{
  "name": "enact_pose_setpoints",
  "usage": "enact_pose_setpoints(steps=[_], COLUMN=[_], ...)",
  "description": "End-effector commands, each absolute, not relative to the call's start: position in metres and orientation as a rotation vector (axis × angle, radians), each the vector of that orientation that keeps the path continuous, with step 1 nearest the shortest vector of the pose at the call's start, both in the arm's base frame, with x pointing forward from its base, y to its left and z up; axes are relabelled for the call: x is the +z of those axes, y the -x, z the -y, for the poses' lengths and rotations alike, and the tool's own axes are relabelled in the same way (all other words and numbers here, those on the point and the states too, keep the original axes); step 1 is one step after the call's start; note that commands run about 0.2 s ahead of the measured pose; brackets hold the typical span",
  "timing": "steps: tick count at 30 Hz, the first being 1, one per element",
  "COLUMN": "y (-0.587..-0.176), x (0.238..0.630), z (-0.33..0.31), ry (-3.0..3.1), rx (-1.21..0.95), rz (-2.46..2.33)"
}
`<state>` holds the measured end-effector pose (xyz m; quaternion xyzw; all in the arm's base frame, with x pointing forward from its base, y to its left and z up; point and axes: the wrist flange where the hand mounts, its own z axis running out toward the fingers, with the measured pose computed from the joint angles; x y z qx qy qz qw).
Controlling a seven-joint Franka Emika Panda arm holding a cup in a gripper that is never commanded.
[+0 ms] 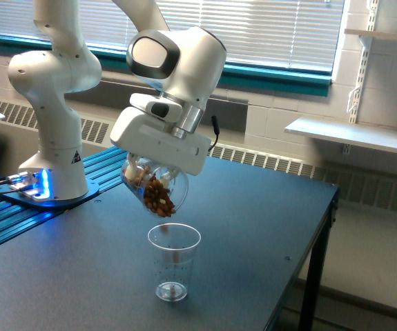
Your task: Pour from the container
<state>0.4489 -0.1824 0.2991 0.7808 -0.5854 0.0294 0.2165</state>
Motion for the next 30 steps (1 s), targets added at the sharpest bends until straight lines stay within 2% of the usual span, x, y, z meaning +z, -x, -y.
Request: enact_pose_setpoints(steps=[1, 5, 26, 30], y=[-0.466, -0.469, -0.497, -0.498], x=[0.362, 0.370, 0.501, 0.503], z=[0.186, 0.174, 0.195, 0.196], ry=[-2.196, -2.283, -2.155, -2.155], rx=[0.153, 0.081, 0.168, 0.172], rz=[1.630, 1.512, 1.629, 1.637])
